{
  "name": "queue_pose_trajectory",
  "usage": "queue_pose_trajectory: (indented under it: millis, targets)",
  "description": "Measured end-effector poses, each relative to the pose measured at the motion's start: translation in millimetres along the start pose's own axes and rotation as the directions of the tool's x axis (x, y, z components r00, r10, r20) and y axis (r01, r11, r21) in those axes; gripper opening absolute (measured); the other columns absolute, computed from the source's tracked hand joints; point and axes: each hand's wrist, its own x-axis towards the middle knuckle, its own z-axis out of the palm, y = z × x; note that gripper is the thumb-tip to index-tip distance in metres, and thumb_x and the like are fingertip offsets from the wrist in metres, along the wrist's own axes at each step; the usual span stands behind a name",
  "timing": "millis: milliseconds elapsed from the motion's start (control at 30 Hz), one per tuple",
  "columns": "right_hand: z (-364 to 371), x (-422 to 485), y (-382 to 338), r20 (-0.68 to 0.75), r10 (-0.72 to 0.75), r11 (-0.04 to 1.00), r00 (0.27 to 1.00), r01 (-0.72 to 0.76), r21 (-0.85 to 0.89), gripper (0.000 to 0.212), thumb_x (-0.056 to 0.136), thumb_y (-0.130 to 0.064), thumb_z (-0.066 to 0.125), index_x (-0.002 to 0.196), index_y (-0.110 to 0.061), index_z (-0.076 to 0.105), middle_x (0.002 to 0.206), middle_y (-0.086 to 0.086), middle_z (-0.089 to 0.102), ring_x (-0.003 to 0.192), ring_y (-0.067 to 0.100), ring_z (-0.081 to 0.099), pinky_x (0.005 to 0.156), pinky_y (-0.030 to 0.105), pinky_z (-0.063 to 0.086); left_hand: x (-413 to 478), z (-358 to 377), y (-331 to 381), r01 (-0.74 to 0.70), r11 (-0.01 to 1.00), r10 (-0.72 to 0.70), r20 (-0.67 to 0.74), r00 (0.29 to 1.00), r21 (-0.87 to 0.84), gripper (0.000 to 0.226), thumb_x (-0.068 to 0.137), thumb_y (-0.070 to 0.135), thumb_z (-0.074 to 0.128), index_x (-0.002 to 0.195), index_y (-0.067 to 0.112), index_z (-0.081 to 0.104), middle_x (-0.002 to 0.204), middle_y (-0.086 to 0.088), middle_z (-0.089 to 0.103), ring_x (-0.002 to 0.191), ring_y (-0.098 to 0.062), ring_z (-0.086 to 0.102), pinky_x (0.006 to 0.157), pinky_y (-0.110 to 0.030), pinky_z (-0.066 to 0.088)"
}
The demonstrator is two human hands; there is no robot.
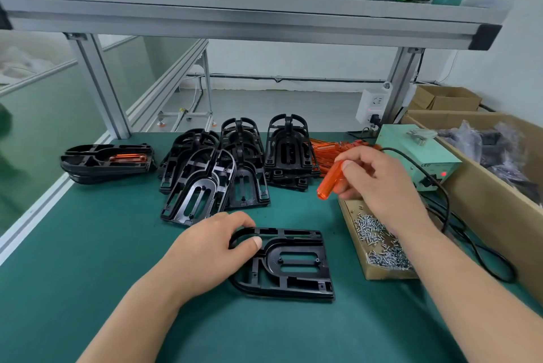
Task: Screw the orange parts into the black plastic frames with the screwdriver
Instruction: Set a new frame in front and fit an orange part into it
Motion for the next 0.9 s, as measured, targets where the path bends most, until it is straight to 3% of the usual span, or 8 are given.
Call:
queue_pose_trajectory:
  millis: [167, 267, 467, 600, 667, 733, 800, 900]
  targets:
    - [27, -32, 1, 0.057, 0.191, 0.874, 0.98, -0.197, 0.444, 0.029, 0.108, -0.007, 0.054, 0.091, -0.016, 0.076, 0.081, 0.016, 0.076, 0.064, 0.023, 0.072, 0.055, 0.028, 0.061, -2, -8, -3, 0.009, 0.998, -0.005, 0.057, 0.998, -0.067, 0.024, 0.092, 0.065, 0.059, 0.107, 0.046, 0.059, 0.072, 0.01, 0.054, 0.067, -0.001, 0.053, 0.062, -0.025, 0.039]
    - [47, -46, 1, 0.146, 0.199, 0.797, 0.969, -0.247, 0.552, 0.032, 0.109, -0.008, 0.054, 0.091, -0.02, 0.078, 0.089, 0.024, 0.076, 0.069, 0.025, 0.073, 0.057, 0.027, 0.061, -3, -16, -12, 0.045, 0.99, -0.027, 0.13, 0.991, -0.137, 0.029, 0.087, 0.067, 0.064, 0.106, 0.045, 0.061, 0.078, -0.002, 0.062, 0.059, -0.004, 0.049, 0.062, -0.028, 0.042]
    - [64, -62, 2, 0.179, 0.188, 0.819, 0.966, -0.255, 0.515, 0.022, 0.106, -0.017, 0.064, 0.085, -0.015, 0.072, 0.079, 0.014, 0.069, 0.059, 0.025, 0.07, 0.048, 0.028, 0.056, -2, -19, -19, 0.026, 0.987, -0.009, 0.11, 0.994, -0.16, 0.024, 0.089, 0.062, 0.063, 0.104, 0.045, 0.069, 0.085, 0.006, 0.07, 0.065, -0.009, 0.058, 0.07, -0.04, 0.053]
    - [67, -66, 4, 0.196, 0.194, 0.837, 0.961, -0.266, 0.478, 0.021, 0.105, -0.016, 0.066, 0.084, -0.015, 0.07, 0.077, 0.013, 0.068, 0.056, 0.027, 0.066, 0.046, 0.03, 0.052, -2, -17, -20, -0.02, 0.99, 0.021, 0.01, 1.0, -0.142, 0.024, 0.094, 0.055, 0.065, 0.117, 0.049, 0.069, 0.104, 0.033, 0.067, 0.061, 0.0, 0.058, 0.063, -0.013, 0.045]
    - [69, -66, 6, 0.213, 0.201, 0.841, 0.956, -0.28, 0.462, 0.017, 0.099, -0.023, 0.069, 0.084, -0.014, 0.07, 0.077, 0.014, 0.068, 0.056, 0.028, 0.066, 0.046, 0.032, 0.052, -2, -16, -17, -0.054, 0.984, 0.043, -0.065, 0.997, -0.172, 0.025, 0.095, 0.049, 0.066, 0.12, 0.05, 0.069, 0.109, 0.033, 0.066, 0.055, 0.002, 0.053, 0.06, -0.011, 0.044]
    - [70, -66, 6, 0.224, 0.208, 0.843, 0.952, -0.29, 0.453, 0.017, 0.093, -0.029, 0.069, 0.083, -0.016, 0.07, 0.076, 0.014, 0.068, 0.055, 0.028, 0.066, 0.045, 0.032, 0.051, -3, -15, -12, -0.098, 0.956, 0.067, -0.119, 0.991, -0.276, 0.026, 0.096, 0.045, 0.066, 0.12, 0.053, 0.068, 0.113, 0.026, 0.069, 0.054, -0.005, 0.048, 0.058, -0.016, 0.047]
    - [70, -66, 7, 0.226, 0.208, 0.848, 0.952, -0.29, 0.444, 0.017, 0.094, -0.029, 0.069, 0.082, -0.017, 0.071, 0.076, 0.014, 0.069, 0.055, 0.028, 0.066, 0.045, 0.032, 0.052, -5, -15, -5, -0.121, 0.906, 0.079, -0.119, 0.99, -0.406, 0.029, 0.094, 0.049, 0.064, 0.122, 0.054, 0.068, 0.114, 0.015, 0.072, 0.067, -0.026, 0.059, 0.069, -0.031, 0.056]
    - [70, -67, 8, 0.234, 0.196, 0.856, 0.952, -0.283, 0.432, 0.017, 0.099, -0.025, 0.067, 0.085, -0.018, 0.072, 0.078, 0.014, 0.071, 0.057, 0.029, 0.068, 0.047, 0.032, 0.054, -7, -11, 3, -0.154, 0.851, 0.126, -0.09, 0.988, -0.502, 0.032, 0.092, 0.053, 0.065, 0.124, 0.05, 0.069, 0.108, 0.008, 0.075, 0.08, -0.028, 0.066, 0.074, -0.041, 0.057]
